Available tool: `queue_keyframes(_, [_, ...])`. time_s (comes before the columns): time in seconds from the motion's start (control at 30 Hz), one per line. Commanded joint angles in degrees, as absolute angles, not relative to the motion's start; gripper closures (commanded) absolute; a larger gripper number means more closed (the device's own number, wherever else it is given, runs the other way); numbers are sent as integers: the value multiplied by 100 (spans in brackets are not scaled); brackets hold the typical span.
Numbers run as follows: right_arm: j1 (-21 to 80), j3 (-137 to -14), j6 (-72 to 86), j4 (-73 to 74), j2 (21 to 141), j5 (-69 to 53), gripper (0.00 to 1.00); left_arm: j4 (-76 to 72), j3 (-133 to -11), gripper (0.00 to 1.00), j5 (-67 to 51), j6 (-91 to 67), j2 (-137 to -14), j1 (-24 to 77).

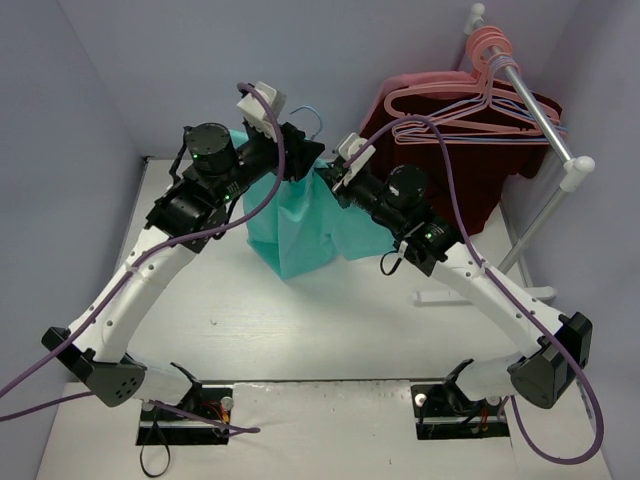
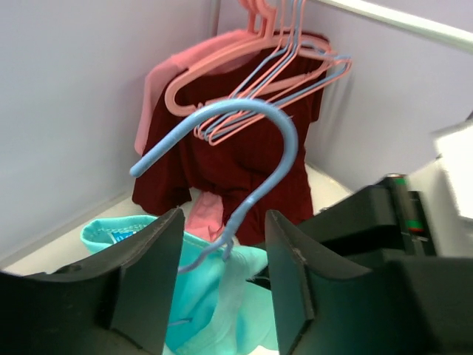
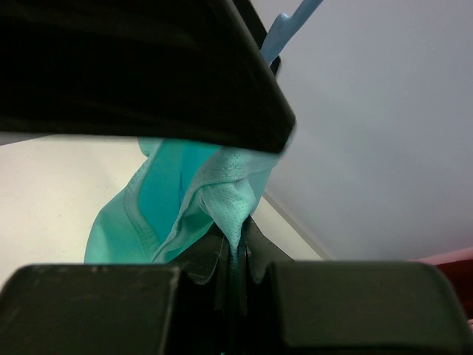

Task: Place the t-shirt on the hanger
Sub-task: Place the T-shirt at the clothesline.

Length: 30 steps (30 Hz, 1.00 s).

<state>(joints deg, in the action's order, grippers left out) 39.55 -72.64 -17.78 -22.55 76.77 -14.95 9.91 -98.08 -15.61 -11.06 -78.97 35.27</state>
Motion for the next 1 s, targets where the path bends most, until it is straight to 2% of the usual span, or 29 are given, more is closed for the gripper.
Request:
queue_keyframes(0.0, [3997, -7481, -1714, -3023, 7682, -1599, 100, 448, -10050, 59, -1573, -1032, -8006, 3596])
queue_keyframes(0.03, [3992, -7488, -1710, -3023, 7684, -1600, 100, 443, -10061, 61, -1558, -994, -8014, 3613])
queue_keyframes(0.07, [3997, -7488, -1695, -3023, 7694, -1601, 100, 405, -10052, 68, -1485, -928, -8043, 3649])
queue_keyframes(0.13, [3996, -7472, -1677, -3023, 7713, -1625, 100, 222, -9966, 92, -1338, -889, -8034, 3667])
queue_keyframes(0.17, [3996, -7456, -1664, -3020, 7717, -1631, 100, 134, -9908, 99, -1289, -857, -8006, 3674])
queue_keyframes(0.33, [3976, -7232, -1655, -2954, 7589, -1498, 98, -185, -9889, 100, -968, -446, -7855, 3665])
queue_keyframes(0.43, [3902, -7114, -1647, -2747, 7461, -1468, 85, -142, -9931, 100, -838, -241, -7832, 3653])
queue_keyframes(0.5, [3858, -7093, -1670, -2476, 7296, -1458, 58, -178, -9845, 100, -754, -149, -7791, 3629])
queue_keyframes(0.53, [3850, -7093, -1693, -2373, 7243, -1450, 49, -227, -9800, 100, -730, -144, -7775, 3610])
queue_keyframes(0.63, [3834, -7152, -1849, -1842, 6960, -1381, 32, -415, -9668, 100, -801, -222, -7768, 3446])
queue_keyframes(0.73, [3823, -7432, -1963, -1372, 6737, -1494, 23, -292, -9938, 100, -905, -319, -7898, 3318])
queue_keyframes(0.83, [3823, -8144, -2151, -574, 6764, -1577, 18, -85, -10414, 100, -1089, -573, -7921, 3345])
queue_keyframes(0.97, [3828, -8525, -2445, -232, 6671, -1472, 12, -362, -9918, 100, -1028, -572, -8052, 3085])
